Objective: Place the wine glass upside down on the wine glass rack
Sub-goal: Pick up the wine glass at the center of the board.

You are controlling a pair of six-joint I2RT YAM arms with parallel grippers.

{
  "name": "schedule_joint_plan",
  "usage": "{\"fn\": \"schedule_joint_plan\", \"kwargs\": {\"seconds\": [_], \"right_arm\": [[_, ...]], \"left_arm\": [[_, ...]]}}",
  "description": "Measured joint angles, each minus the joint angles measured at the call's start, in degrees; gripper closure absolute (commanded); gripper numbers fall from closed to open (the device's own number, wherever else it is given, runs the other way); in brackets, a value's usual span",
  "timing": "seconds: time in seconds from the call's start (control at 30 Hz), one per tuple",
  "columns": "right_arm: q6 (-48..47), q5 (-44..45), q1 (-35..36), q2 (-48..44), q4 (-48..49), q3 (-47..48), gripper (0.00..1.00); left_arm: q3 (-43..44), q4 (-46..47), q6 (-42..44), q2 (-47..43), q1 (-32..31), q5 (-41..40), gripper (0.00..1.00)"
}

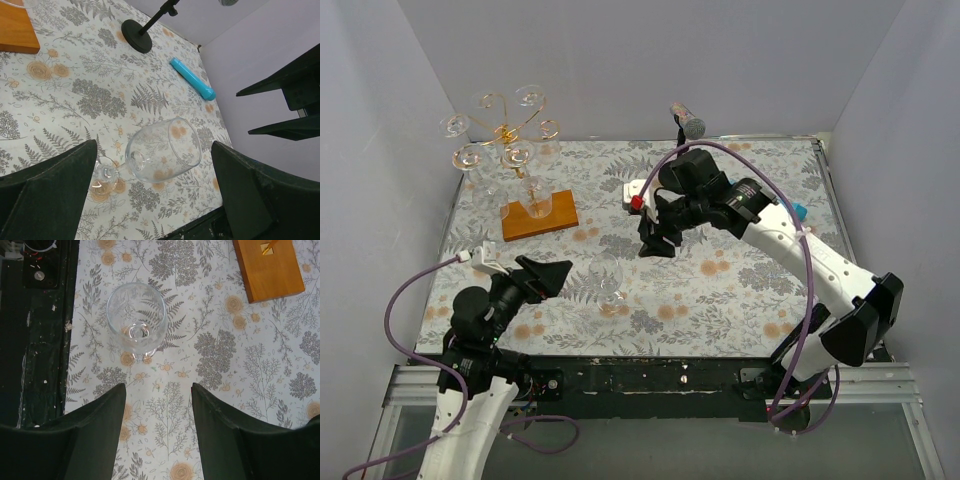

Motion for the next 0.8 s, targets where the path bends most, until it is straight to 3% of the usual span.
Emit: {"fn": "schedule_joint_plan", "kwargs": {"seconds": [0.57,0.8], "right_arm": [[13.29,8.79,6.4,8.76,4.7,6.36,0.4],[14.49,13.18,10.23,12.02,4.85,6.54,0.49]], "left_arm": [[-0.2,1.44,0.44,-5.77,0.0,0.7,0.02],[-0.2,1.57,0.44,-6.29,0.0,0.66,0.02]]}}
